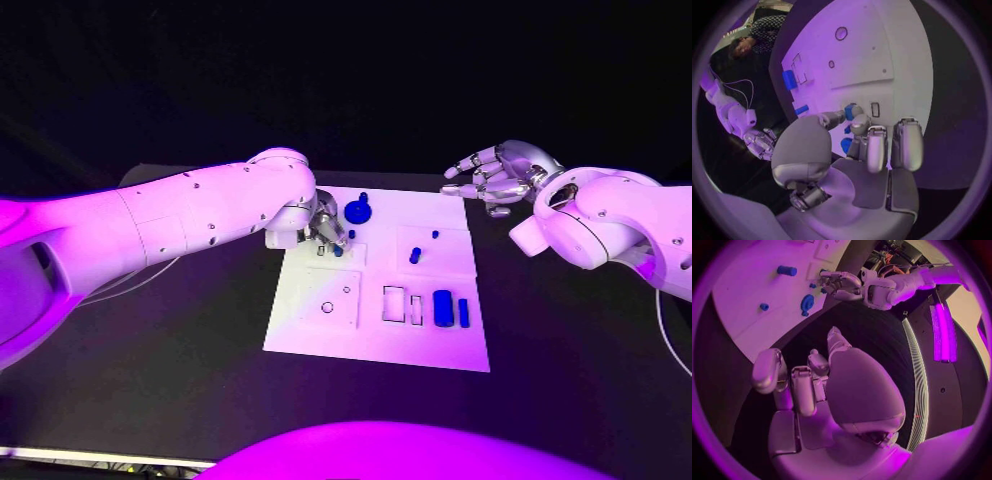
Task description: Assemble the parts on the task board
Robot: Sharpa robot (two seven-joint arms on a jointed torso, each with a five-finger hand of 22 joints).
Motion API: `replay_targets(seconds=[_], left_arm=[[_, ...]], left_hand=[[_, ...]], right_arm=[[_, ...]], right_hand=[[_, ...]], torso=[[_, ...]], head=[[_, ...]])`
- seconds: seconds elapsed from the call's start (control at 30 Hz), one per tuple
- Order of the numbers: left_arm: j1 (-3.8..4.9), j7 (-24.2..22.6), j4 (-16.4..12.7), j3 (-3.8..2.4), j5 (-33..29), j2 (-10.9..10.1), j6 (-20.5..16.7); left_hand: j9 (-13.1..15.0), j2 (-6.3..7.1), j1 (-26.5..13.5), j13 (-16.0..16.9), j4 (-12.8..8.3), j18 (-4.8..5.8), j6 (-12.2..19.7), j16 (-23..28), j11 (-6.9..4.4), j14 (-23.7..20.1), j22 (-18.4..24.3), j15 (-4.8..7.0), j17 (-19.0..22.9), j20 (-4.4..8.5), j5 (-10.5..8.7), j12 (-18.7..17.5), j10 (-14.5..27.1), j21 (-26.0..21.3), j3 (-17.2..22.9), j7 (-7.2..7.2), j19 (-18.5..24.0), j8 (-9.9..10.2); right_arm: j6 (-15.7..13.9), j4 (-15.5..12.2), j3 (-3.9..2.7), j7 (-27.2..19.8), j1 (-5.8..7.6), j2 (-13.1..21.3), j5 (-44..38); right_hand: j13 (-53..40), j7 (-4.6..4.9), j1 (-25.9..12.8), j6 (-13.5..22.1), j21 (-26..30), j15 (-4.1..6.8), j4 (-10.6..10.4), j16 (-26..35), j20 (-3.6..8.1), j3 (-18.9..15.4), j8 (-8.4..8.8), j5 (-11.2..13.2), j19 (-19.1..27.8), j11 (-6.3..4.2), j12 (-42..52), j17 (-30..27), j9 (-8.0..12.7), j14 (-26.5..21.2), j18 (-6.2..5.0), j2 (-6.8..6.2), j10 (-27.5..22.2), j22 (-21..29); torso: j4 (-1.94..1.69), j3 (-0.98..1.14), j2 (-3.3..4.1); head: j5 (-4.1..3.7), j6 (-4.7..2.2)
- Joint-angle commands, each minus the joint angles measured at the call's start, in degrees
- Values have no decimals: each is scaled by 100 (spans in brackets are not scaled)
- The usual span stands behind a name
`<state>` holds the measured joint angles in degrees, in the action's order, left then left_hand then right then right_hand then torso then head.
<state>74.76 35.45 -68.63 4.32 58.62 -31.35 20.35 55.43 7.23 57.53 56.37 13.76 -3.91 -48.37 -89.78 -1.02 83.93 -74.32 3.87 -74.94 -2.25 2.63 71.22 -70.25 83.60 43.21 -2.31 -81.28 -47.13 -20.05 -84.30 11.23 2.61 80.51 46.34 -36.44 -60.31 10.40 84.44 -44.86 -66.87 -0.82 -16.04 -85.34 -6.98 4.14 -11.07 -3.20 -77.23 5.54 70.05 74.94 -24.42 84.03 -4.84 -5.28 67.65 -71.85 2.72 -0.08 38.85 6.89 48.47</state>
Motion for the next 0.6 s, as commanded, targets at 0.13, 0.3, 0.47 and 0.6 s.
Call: replay_targets(seconds=[0.13, 0.3, 0.47, 0.6], left_arm=[[-22, -48, -19, 13, -8, 20, 79], [-22, -48, -17, 14, 11, 18, 81], [-22, -47, -13, 15, 19, 19, 89], [-22, -47, -10, 15, 23, 16, 103]], left_hand=[[-2, -13, -100, 10, 122, 73, -34, -22, 1, 607, -9, 27, -1506, -5, 38, -10, 47, 22, -225, -38, -35, 54], [1, -15, -115, 10, 194, 72, -43, -22, 1, 607, -7, 28, -1506, -4, 39, -11, 49, 20, -347, -38, -34, 66], [2, -23, -124, 16, 233, 72, -48, -22, 1, 607, -6, 28, -1506, -4, 39, -9, 47, 18, -409, -38, -33, 73], [4, -7, -139, 17, 263, 72, -52, -22, 2, 607, -6, 27, -1506, -4, 38, -8, 47, 17, -495, -40, -32, 80]], right_arm=[[84, -16, -1, -46, -4, 6, -57], [80, -22, -1, -47, -4, 12, -57], [78, -29, -1, -47, -4, 17, -57], [78, -33, -1, -47, -4, 19, -57]], right_hand=[[5, 6, 6, 3, 34, -22, -3, 38, 0, -12, -28, 14, 20, -5, -30, 418, 6, 329, -73, 46, -30, 4], [12, 6, 0, 5, 48, -22, -7, 44, 0, -15, -30, 14, 27, -5, -35, 408, 7, 327, -76, 48, -36, 14], [12, 6, 0, 5, 48, -22, -7, 44, 0, -15, -30, 14, 27, -5, -35, 408, 7, 327, -76, 48, -36, 14], [12, 6, 0, 5, 48, -22, -7, 44, 0, -15, -30, 14, 27, -5, -35, 408, 7, 327, -76, 48, -36, 14]], torso=[[3, 2, 0], [5, 2, -1], [1, 3, -1], [4, 3, -3]], head=[[0, 7], [4, 9], [0, 12], [-2, 10]])
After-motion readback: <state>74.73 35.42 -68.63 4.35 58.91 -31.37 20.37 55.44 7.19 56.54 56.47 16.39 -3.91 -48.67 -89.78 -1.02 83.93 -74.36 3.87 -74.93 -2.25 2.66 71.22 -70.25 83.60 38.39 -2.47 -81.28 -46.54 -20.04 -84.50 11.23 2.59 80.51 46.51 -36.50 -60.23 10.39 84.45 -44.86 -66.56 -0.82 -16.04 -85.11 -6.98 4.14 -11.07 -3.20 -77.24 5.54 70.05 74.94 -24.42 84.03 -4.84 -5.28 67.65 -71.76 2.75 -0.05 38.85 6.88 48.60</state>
